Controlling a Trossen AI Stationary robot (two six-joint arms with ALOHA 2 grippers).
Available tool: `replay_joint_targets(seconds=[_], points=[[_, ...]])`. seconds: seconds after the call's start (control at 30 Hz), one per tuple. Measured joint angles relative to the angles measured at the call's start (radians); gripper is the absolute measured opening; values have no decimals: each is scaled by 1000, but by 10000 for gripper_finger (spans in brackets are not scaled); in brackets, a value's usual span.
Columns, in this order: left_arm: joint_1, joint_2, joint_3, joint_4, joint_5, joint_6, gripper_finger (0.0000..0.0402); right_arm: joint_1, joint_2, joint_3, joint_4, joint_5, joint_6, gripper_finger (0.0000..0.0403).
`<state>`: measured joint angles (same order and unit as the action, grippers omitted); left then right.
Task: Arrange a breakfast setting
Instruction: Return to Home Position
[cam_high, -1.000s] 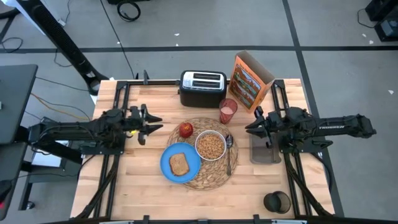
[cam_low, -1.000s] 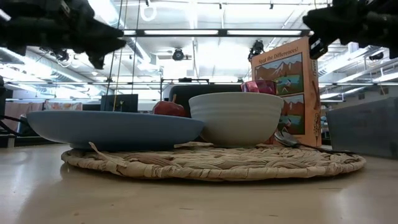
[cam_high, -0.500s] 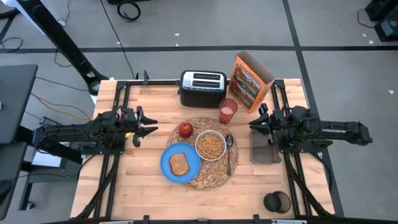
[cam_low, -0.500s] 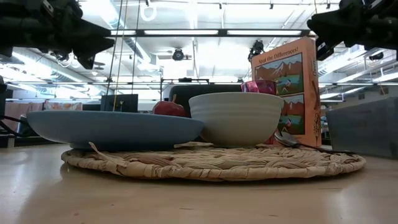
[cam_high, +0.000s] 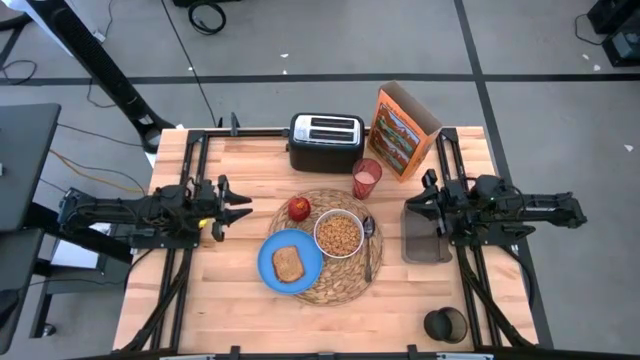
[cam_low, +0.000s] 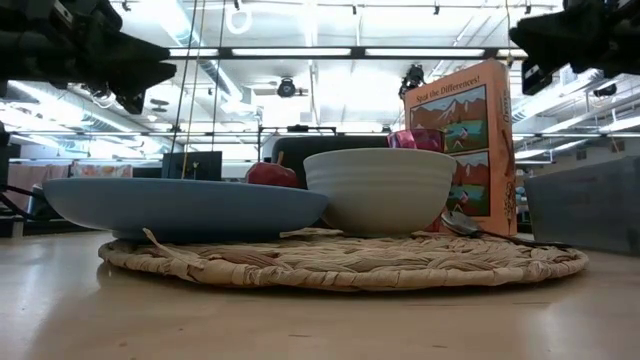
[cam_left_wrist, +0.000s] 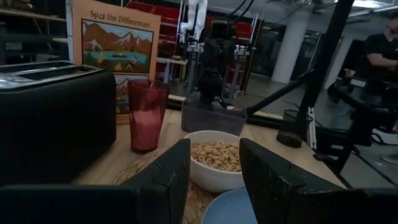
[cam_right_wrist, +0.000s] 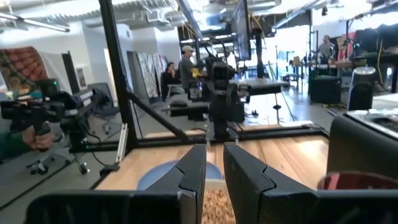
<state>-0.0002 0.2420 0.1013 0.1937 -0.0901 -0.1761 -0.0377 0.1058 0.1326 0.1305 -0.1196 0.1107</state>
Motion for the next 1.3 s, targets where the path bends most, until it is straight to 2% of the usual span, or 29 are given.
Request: replay_joint_targets(seconds=[0.17, 0.27, 0.53, 0.67, 0.93, 1.07, 1.3], points=[[4, -69, -36, -16, 29, -21, 144, -1, -100, -1, -77, 11, -4, 66], [18, -105, -45, -41, 77, -32, 144, -3, -104, -3, -102, 12, 1, 66], [82, -154, -46, -90, 181, -28, 144, -20, -105, -126, 69, 0, 40, 66], [94, -160, -45, -126, 195, -25, 144, -24, -104, -126, 68, -11, 29, 66], [96, -159, -52, -119, 198, -3, 144, -24, -93, -126, 2, 64, -33, 66], [96, -162, -93, -106, 146, -6, 144, -24, -90, -126, -25, 69, -27, 66], [97, -173, -93, -86, 132, 61, 144, -24, -91, -126, -45, 70, -20, 66]])
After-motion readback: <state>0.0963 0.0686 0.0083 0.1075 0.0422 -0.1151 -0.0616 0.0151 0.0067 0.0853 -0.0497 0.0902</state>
